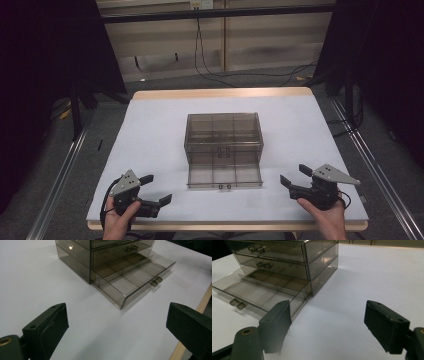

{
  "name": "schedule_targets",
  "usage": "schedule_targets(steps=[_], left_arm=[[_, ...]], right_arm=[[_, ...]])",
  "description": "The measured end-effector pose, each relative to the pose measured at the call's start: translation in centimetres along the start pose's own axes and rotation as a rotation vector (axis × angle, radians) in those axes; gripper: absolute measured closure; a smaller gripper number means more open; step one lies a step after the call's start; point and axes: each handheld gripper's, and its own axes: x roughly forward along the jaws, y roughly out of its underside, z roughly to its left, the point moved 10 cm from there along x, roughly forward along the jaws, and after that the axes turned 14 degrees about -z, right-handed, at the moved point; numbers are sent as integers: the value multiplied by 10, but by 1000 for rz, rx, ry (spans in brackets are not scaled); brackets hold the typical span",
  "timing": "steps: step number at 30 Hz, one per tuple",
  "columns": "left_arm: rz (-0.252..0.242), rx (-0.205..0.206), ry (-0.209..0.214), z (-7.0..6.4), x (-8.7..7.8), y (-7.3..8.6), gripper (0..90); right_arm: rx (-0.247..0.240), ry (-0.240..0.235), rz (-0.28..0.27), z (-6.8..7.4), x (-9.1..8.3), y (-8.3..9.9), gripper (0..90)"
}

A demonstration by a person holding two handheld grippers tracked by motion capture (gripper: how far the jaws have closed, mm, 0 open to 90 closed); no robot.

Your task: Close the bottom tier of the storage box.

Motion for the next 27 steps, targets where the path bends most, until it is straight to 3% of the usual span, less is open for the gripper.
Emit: schedule_targets(steps=[5,10,16,20,22,27], left_arm=[[-21,0,9,-2,2,-3,38],[-11,5,21,-7,4,-2,38],[20,40,39,-11,5,-1,39],[31,63,67,-18,7,-1,43],[22,81,41,-20,9,-2,48],[40,110,71,-28,14,-1,57]], right_arm=[[-11,-19,26,4,2,4,218],[-7,-41,53,9,2,7,220],[-1,-44,89,11,4,12,199],[1,-41,83,10,3,11,207],[4,-43,82,11,2,11,222],[-3,-39,78,13,2,10,223]])
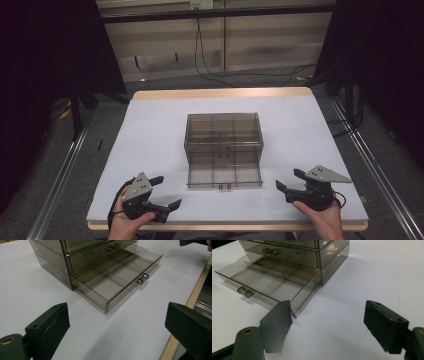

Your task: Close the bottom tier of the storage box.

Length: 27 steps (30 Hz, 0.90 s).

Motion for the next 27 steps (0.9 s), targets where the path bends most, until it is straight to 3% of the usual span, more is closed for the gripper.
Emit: schedule_targets(steps=[3,9,11,12,14,15,20,23,25,26,27], left_arm=[[10,8,6,-4,2,1,68],[50,38,70,-18,10,4,77],[45,42,70,-19,14,2,66],[43,17,77,-22,16,2,64],[49,28,76,-21,17,2,65],[58,16,96,-25,20,2,71],[98,64,129,-31,23,1,88],[93,73,127,-34,27,-4,91],[101,98,89,-30,30,-9,83],[91,88,111,-32,33,-11,77],[78,93,102,-31,35,-15,78]], right_arm=[[2,-2,1,1,0,0,224],[-1,-11,14,2,0,1,236],[8,-16,18,4,1,2,237],[0,-18,22,4,2,2,237],[0,-23,21,5,2,2,237],[4,-26,24,8,3,2,242],[-4,-41,34,10,3,4,256],[3,-47,34,13,4,4,260],[3,-46,36,13,4,4,261],[0,-44,37,13,4,4,266],[-11,-37,36,12,4,4,271]])
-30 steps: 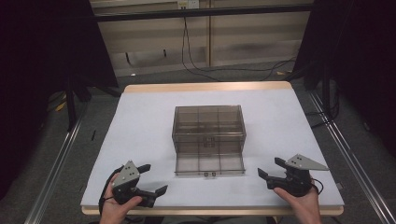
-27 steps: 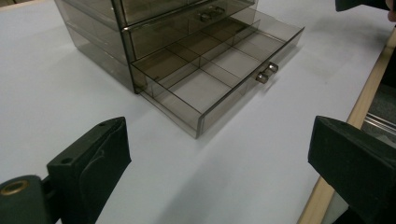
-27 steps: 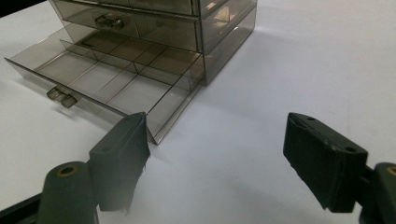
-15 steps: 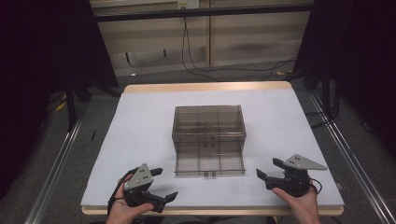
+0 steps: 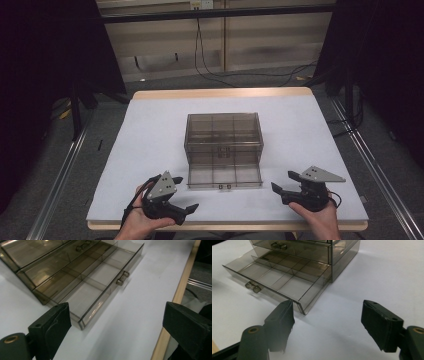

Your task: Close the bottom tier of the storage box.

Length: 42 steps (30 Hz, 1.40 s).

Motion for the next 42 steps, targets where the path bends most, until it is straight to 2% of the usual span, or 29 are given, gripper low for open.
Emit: schedule_targets(steps=[2,3,4,6,7,8,10,12,13,14,15,16,18,19,20,21,22,24,29,31,32,34,35,38,39,41,42], left_arm=[[5,16,-3,2,1,-2,77],[-8,-8,8,1,6,-5,71],[-8,-8,8,1,6,-5,69],[21,-1,45,-2,11,-6,64],[40,12,47,-4,14,-5,66],[40,12,47,-4,14,-5,70],[37,30,74,-9,22,-9,118],[14,2,76,-11,29,-12,116],[37,-22,88,-13,30,-12,117],[37,-22,88,-13,30,-12,136],[7,-39,115,-19,35,-17,156],[16,-27,128,-21,36,-17,156],[10,-41,143,-25,39,-21,165],[21,-24,145,-25,40,-22,236],[23,-38,147,-26,42,-24,268],[18,-50,152,-27,46,-26,252],[31,-19,142,-25,48,-28,269],[33,-21,156,-26,53,-32,303],[54,12,195,-27,65,-37,405],[67,14,201,-28,67,-37,439],[80,32,187,-25,69,-36,446],[85,37,206,-26,76,-34,477],[93,58,207,-25,78,-33,498],[120,67,235,-24,84,-27,589],[130,68,225,-22,85,-25,619],[122,39,239,-21,88,-20,694],[124,43,237,-18,88,-18,727]], right_arm=[[-5,5,-7,-1,-1,-1,271],[3,5,-13,-1,-2,-2,271],[2,3,-13,-1,-2,-2,271],[4,0,-8,-1,-2,-2,271],[4,1,-7,-1,-2,-2,271],[4,1,-7,-1,-2,-2,271],[9,3,-3,-1,0,-2,269],[10,2,1,-1,0,-1,267],[11,3,2,-1,0,-1,267],[11,3,2,-1,0,-1,267],[12,1,2,-1,0,-1,268],[13,2,3,-1,0,-1,268],[15,3,3,-2,0,-1,268],[16,4,4,-2,0,-1,270],[13,6,4,-2,0,-1,270],[14,6,2,-2,-1,-1,270],[16,6,-1,-2,0,-2,269],[18,4,-1,-1,0,-2,269],[12,0,5,-1,1,-1,252],[21,-1,2,-1,1,-2,242],[24,-2,-2,-1,0,-2,222],[26,3,-6,-1,0,-3,208],[31,6,-7,-2,0,-3,201],[35,6,-5,-3,0,-3,193],[35,6,-4,-3,0,-3,192],[36,5,-1,-3,0,-3,191],[36,4,-1,-3,0,-2,190]])
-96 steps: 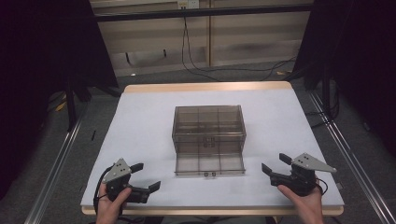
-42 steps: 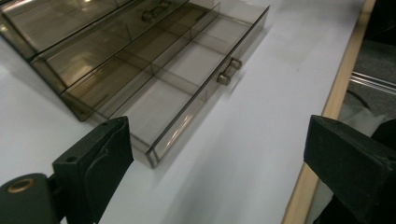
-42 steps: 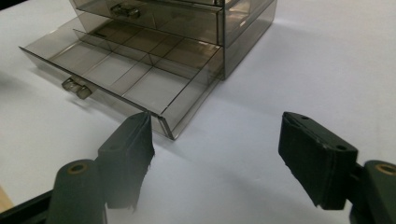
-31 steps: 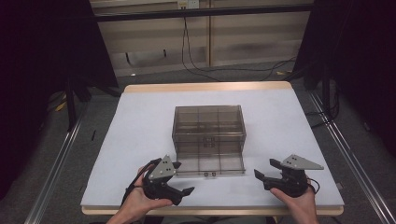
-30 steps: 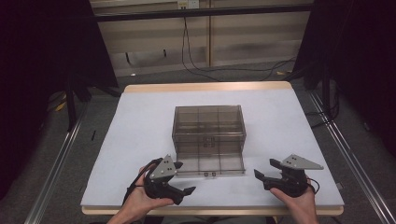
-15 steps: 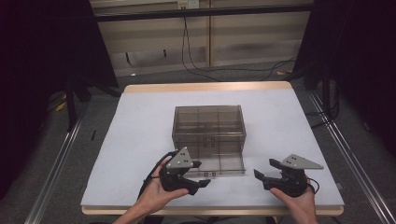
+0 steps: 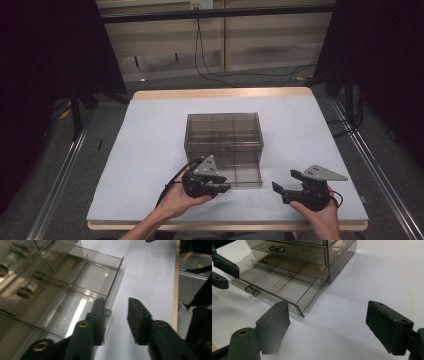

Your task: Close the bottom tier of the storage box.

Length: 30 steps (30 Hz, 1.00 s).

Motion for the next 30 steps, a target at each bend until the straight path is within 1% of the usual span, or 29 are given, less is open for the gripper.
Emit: schedule_targets(steps=[1,2,3,4,5,6,8,9,10,11,12,13,14,15,16,17,18,19,20,21,22,23,24,26,27,29,30], left_arm=[[16,-3,16,1,-1,4,757],[16,-3,16,1,-1,4,783],[25,-5,14,3,-1,8,808],[16,-22,22,1,0,9,827],[33,-9,16,2,0,11,842],[33,-2,21,2,1,12,854],[31,10,-6,2,6,14,890],[38,9,4,1,7,14,900],[35,21,4,1,9,14,900],[43,26,7,0,11,15,900],[51,22,10,-1,12,15,900],[49,21,14,-2,13,15,900],[64,24,16,-3,14,17,900],[63,23,17,-3,15,17,900],[78,29,17,-3,14,18,900],[66,21,20,-2,15,18,900],[58,3,24,-3,16,18,900],[55,6,20,-3,16,19,900],[75,17,23,-1,15,21,900],[63,4,24,-2,17,21,900],[71,6,26,-1,17,23,900],[66,4,19,0,18,23,900],[59,-8,23,-1,18,22,900],[55,-10,22,0,18,22,900],[48,-18,16,0,19,20,900],[57,-2,20,2,18,20,900],[45,-21,24,1,20,20,900]], right_arm=[[0,-1,1,0,0,0,190],[-1,-1,4,0,0,0,190],[-2,1,5,0,0,1,190],[-2,-2,6,0,0,1,190],[-1,-2,6,0,0,1,190],[-1,-1,7,0,0,1,190],[-3,1,1,1,0,0,193],[-4,0,-3,2,-1,-1,193],[-5,1,-5,2,0,-1,193],[-3,0,2,2,-1,0,193],[3,-6,8,2,0,1,192],[4,-6,12,2,0,1,192],[3,-6,11,2,0,1,190],[6,-7,12,2,0,1,189],[4,-7,13,2,0,1,187],[2,-5,13,1,0,2,186],[4,-9,13,2,0,2,186],[3,-10,14,2,0,2,185],[3,-9,13,2,0,2,184],[5,-11,12,2,-1,1,181],[5,-10,13,1,-1,2,180],[6,-14,14,2,0,2,175],[0,-20,21,2,0,3,167],[1,-24,23,4,1,3,152],[1,-28,25,5,1,3,152],[2,-31,28,5,2,3,151],[6,-31,33,5,3,4,149]])
